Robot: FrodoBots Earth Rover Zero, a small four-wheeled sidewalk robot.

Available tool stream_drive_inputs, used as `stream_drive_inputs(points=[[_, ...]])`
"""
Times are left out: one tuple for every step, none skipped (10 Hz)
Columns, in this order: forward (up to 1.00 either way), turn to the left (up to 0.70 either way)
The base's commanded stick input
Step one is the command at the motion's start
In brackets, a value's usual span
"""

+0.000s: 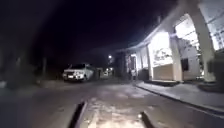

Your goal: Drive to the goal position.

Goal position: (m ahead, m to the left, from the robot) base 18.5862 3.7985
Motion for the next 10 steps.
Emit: stream_drive_inputs(points=[[1.00,0.02],[1.00,-0.05],[1.00,-0.38],[1.00,-0.38],[1.00,-0.38],[1.00,-0.38],[1.00,-0.13],[1.00,0.02],[1.00,0.02],[1.00,0.02]])
